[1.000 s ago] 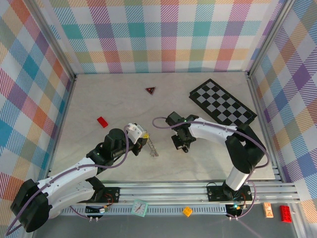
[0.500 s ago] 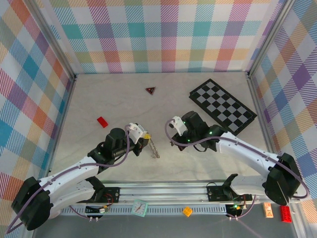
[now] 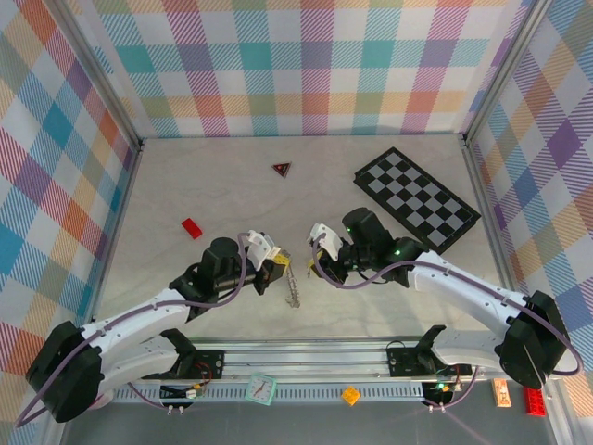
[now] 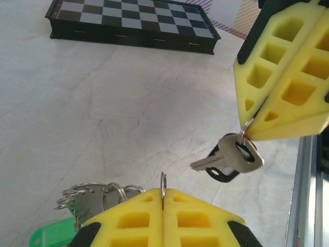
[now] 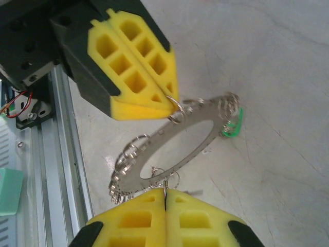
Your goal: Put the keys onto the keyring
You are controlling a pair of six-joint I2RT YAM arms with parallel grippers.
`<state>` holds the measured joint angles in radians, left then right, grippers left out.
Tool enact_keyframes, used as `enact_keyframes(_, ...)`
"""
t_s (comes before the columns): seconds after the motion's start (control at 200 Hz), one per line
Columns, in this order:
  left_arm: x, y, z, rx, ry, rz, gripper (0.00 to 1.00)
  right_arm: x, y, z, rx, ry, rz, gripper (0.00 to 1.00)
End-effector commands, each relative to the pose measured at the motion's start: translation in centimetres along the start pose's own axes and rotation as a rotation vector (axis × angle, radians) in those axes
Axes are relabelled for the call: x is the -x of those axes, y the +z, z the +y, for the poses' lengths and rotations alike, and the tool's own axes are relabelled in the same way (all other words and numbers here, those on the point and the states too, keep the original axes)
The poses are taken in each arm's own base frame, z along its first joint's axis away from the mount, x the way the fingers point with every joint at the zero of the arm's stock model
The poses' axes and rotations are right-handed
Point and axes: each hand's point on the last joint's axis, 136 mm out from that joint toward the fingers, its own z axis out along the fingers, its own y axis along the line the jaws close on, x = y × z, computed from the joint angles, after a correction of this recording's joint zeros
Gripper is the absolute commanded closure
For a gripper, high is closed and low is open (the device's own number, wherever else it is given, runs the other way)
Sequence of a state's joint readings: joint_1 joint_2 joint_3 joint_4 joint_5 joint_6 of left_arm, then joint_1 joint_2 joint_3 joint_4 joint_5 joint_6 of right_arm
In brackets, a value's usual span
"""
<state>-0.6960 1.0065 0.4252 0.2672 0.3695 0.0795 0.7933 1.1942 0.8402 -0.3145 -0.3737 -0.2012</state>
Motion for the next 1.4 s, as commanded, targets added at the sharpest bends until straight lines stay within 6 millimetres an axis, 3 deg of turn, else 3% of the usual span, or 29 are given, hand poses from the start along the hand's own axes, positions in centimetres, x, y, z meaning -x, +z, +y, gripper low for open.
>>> enact_keyframes(0.0,3.0,0.1,-1.2,-0.068,0.031,-0.081,1.00,0.4,0.5,1.3,0.076,-0.069,-0.023,1.00)
enact_keyframes(0.675,2.3,0.9,-2.1,-0.115,0.088,-0.056,1.00,1.3,2.7,-0.5,0.005,-0.091,-0.025,1.00)
enact_keyframes(1.395,2.2,0.9,-2.4,-0.131,0.098,-0.038,1.00,2.3,2.6,-2.0,-0.101,-0.082,-0.062,1.00)
